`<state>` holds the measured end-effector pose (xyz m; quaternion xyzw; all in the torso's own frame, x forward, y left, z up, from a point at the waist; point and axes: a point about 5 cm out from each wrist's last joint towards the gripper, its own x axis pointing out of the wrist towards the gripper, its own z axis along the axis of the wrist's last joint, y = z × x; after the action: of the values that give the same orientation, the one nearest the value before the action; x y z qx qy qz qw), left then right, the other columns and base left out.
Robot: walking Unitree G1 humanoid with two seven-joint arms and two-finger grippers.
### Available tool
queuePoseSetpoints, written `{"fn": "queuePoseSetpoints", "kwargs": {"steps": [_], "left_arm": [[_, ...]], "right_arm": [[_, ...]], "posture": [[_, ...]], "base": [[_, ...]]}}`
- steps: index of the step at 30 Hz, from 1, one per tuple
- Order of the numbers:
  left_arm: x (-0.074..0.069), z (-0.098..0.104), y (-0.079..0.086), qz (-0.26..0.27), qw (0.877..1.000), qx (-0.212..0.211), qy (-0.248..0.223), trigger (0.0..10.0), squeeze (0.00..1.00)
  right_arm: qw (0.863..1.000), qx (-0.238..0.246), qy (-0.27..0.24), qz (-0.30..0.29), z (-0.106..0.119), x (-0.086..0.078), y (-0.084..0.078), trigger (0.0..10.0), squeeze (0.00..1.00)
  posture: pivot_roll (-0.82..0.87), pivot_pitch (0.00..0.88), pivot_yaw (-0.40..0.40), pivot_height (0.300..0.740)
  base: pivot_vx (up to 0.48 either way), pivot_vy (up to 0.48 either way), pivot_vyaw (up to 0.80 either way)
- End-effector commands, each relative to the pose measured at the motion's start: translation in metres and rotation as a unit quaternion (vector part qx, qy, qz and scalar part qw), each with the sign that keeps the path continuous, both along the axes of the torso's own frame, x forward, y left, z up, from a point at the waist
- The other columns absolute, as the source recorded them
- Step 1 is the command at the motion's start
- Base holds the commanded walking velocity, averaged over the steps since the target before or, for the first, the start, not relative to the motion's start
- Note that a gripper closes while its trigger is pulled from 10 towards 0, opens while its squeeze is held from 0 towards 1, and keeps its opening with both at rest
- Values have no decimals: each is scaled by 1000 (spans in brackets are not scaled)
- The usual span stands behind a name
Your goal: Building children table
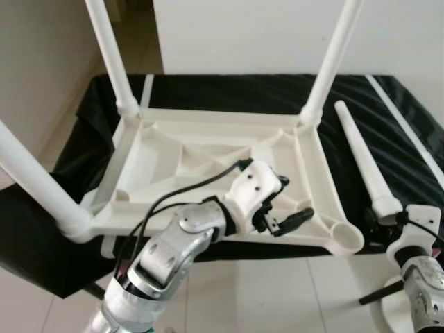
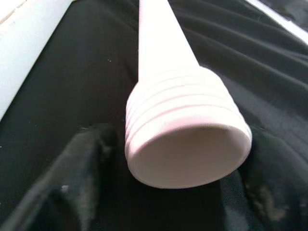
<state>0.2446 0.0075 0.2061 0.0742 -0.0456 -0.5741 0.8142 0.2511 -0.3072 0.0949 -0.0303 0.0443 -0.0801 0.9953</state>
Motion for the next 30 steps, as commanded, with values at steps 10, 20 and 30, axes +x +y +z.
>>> {"fn": "queuePoseSetpoints", "kwargs": {"steps": [10,20,30], "left_arm": [[-2,0,-2,4,1000,0,0,10000,0],[-3,1,-2,2,1000,-2,-1,10000,0],[-4,2,-3,1,1000,-4,1,10000,0]], "right_arm": [[999,36,-18,15,0,-12,29,6549,0],[997,65,-43,-12,2,-35,60,10000,0],[995,78,-16,-57,-8,-58,76,10000,0]], "posture": [[-46,64,-33,740],[-51,69,-35,740],[-66,89,-36,740]], "base": [[0,0,0],[0,0,0],[0,0,0]]}}
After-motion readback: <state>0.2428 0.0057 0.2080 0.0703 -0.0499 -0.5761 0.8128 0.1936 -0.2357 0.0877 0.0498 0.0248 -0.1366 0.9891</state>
